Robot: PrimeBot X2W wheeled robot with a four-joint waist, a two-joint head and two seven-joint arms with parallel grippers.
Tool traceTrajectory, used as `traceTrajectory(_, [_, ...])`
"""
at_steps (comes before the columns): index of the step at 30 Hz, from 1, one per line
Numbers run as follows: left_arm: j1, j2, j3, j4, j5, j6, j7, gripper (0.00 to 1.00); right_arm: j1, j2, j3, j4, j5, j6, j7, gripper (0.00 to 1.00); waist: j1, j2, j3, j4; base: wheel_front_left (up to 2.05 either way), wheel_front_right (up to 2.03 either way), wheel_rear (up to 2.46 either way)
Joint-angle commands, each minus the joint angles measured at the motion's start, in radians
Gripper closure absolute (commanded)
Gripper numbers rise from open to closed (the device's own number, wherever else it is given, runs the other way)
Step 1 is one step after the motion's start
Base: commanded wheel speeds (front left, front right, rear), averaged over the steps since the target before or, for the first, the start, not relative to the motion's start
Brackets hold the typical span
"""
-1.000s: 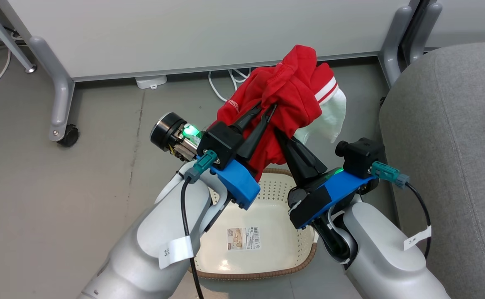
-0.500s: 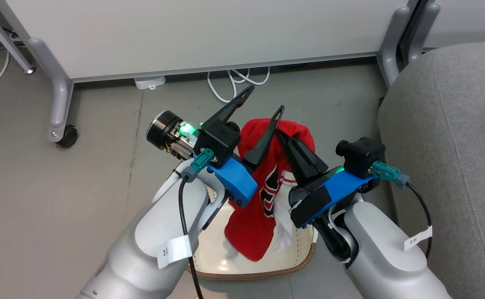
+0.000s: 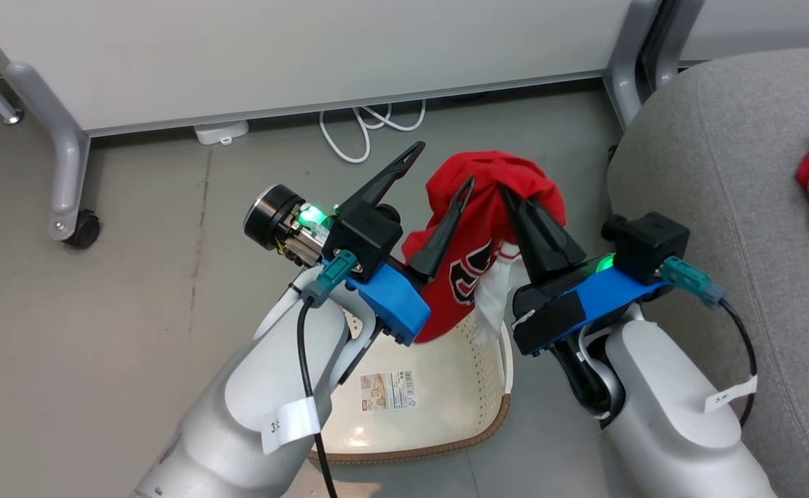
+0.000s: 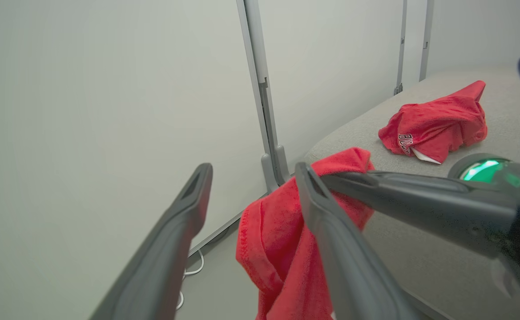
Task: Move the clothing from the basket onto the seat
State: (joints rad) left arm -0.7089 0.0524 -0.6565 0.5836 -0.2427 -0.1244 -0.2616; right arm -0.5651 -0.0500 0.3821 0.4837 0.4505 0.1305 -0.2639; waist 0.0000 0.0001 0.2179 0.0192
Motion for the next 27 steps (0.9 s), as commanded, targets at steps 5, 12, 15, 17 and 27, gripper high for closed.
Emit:
traceTrajectory(5, [0.005,0.002,-0.005,-0.009,0.010,-0.006,-0.005,0.00,0.011,0.000,-0.076,-0.045,-0.074,0.000,-0.001,1.00,0.0000,-0.0001,0.033,-0.042,0.00,0.00,0.00])
traceTrajectory(12, [0.007,0.007,-0.024,-0.017,0.019,-0.007,-0.005,0.00,0.031,-0.001,-0.180,-0.103,-0.153,0.000,-0.001,1.00,0.0000,-0.0001,0.067,-0.109,0.00,0.00,0.00])
traceTrajectory(15, [0.012,0.012,-0.034,-0.016,0.015,-0.005,-0.005,0.00,0.045,-0.003,-0.216,-0.128,-0.172,0.000,-0.001,1.00,0.0000,-0.0001,0.080,-0.146,0.00,0.00,0.00])
traceTrajectory(17, [0.011,0.013,-0.044,-0.018,0.013,-0.006,-0.005,0.00,0.051,-0.004,-0.239,-0.146,-0.182,0.000,-0.001,1.00,0.0000,-0.0001,0.089,-0.171,0.00,0.00,0.00])
traceTrajectory(27, [0.015,0.017,-0.123,-0.016,-0.001,-0.006,-0.005,0.00,0.113,-0.007,-0.341,-0.214,-0.201,0.000,-0.001,1.00,0.0000,-0.0001,0.120,-0.267,0.00,0.00,0.00])
